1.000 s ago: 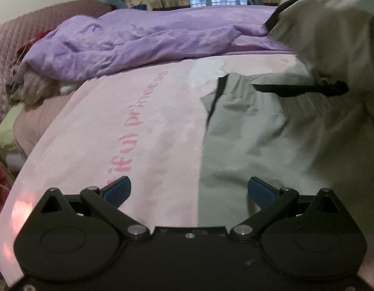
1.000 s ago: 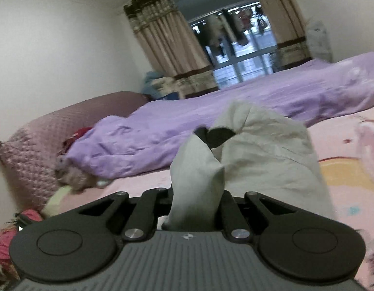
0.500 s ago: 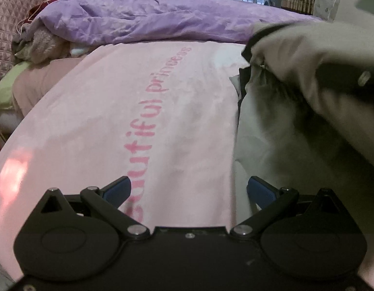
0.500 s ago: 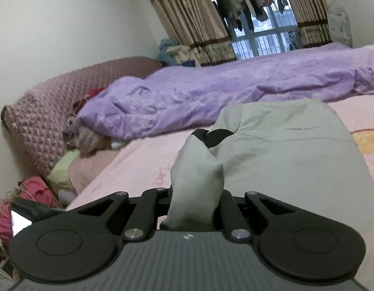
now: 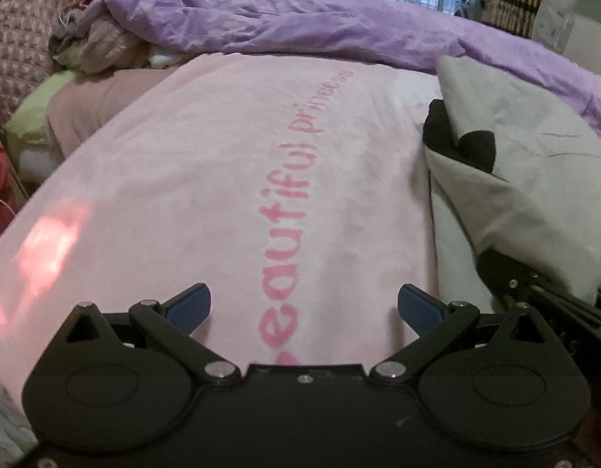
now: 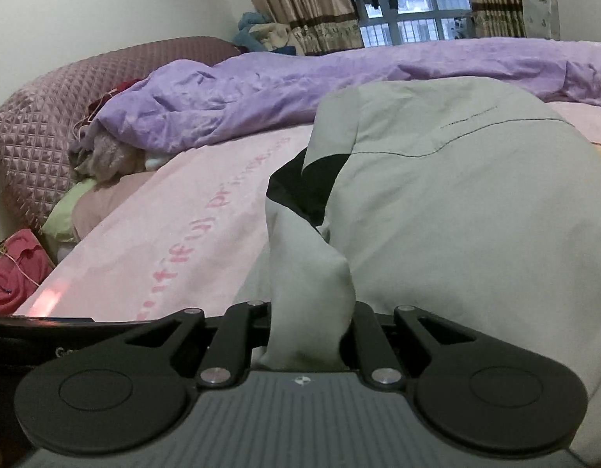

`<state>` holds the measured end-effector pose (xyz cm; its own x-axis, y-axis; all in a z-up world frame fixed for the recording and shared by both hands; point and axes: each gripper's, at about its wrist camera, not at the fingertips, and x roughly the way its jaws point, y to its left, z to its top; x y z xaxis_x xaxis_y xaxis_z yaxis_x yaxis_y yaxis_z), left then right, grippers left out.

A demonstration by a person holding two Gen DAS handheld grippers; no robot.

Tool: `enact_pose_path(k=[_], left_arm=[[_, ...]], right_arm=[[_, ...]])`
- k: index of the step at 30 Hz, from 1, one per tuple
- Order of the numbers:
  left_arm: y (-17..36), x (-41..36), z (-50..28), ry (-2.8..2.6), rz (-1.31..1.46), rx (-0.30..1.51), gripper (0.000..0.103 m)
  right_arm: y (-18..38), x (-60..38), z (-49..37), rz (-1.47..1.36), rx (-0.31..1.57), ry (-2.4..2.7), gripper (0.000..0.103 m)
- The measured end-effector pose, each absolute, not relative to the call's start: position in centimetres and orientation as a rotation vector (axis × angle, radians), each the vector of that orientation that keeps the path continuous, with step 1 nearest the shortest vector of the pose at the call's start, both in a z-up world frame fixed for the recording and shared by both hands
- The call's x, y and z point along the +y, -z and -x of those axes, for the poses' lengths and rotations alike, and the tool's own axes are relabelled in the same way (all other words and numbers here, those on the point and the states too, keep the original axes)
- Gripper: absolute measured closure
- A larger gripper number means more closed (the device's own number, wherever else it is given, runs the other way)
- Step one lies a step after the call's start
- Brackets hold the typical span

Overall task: Fold large clothes
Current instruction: 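Carry the held jacket side across the jacket and open the right tool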

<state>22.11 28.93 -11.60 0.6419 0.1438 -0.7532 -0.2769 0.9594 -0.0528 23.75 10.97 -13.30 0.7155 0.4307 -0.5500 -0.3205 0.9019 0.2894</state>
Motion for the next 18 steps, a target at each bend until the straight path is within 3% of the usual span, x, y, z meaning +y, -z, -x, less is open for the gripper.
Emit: enact_pose_path(k=[8, 11, 13, 16, 17, 18], left_arm=[[11.9, 28.2, -20.6, -0.279, 0.163, 0.858, 0.0], [11.7, 27.2, -19.4, -0.254, 0.162, 0.862, 0.0], [11.5, 26.4, -18.8, -0.256, 0.15, 0.859, 0.0], [10.3, 25.4, -17.7, -0.253, 0.158, 0.838, 0.0], [9.7, 25.2, -17.4, -0.249, 0.161, 0.824, 0.0], [9.0, 24.9, -17.0, -0.245, 0.163, 0.804, 0.0]], right_arm=[[13.2, 10.8, -24.0, -0.203, 0.664, -0.431, 0.09], [12.3, 10.5, -23.9, -0.215, 0.698, -0.469, 0.07], [10.7, 10.4, -23.8, -0.197, 0.756, -0.534, 0.044], [7.1, 8.2, -22.2, -0.249, 0.698, -0.629, 0.045], [5.7, 6.9, -21.4, -0.261, 0.635, -0.631, 0.05], [4.7, 5.7, -20.8, -0.261, 0.589, -0.609, 0.067]])
